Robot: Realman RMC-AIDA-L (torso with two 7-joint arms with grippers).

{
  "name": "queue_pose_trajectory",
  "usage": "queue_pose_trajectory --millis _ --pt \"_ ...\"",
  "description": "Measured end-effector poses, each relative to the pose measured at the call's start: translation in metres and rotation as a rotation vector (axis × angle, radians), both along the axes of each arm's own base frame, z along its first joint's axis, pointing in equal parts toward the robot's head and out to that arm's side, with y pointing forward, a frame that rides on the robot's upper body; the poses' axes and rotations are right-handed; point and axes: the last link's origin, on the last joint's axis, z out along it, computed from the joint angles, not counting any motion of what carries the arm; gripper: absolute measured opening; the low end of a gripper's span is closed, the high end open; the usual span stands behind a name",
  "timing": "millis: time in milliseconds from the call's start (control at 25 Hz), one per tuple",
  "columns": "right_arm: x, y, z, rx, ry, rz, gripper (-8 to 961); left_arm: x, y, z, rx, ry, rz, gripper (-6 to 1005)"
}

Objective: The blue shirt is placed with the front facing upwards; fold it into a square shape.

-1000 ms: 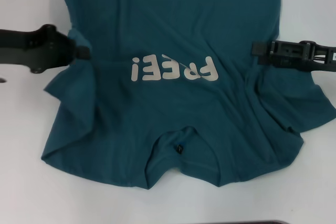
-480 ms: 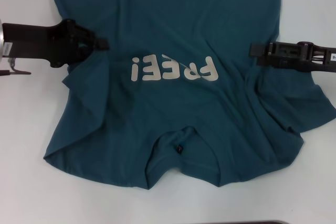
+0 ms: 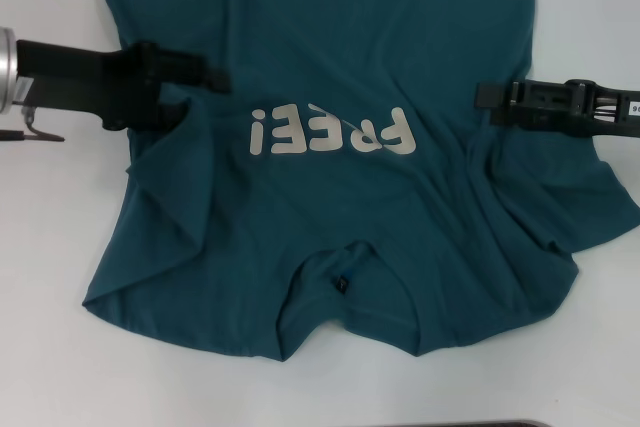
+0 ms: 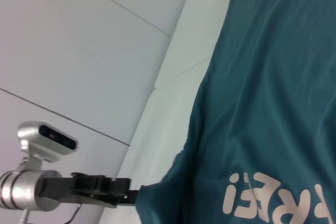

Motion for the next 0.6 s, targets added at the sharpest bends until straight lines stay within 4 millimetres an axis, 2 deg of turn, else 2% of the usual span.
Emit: queue_pose_trajectory --millis 200,320,600 --pt "0.002 0.001 0.001 0.002 -0.011 -0.008 939 0.014 0.001 -0.001 -0.044 0.066 -0.055 549" --pt "0.003 0.001 0.001 0.003 -0.016 -0.01 939 0.017 0.001 -0.003 -0.058 0.081 -0.067 765" --pt "0.004 0.002 0.001 0.008 -0.026 -0.015 939 0.031 -0.001 -0.014 -0.077 0.037 -0.122 883"
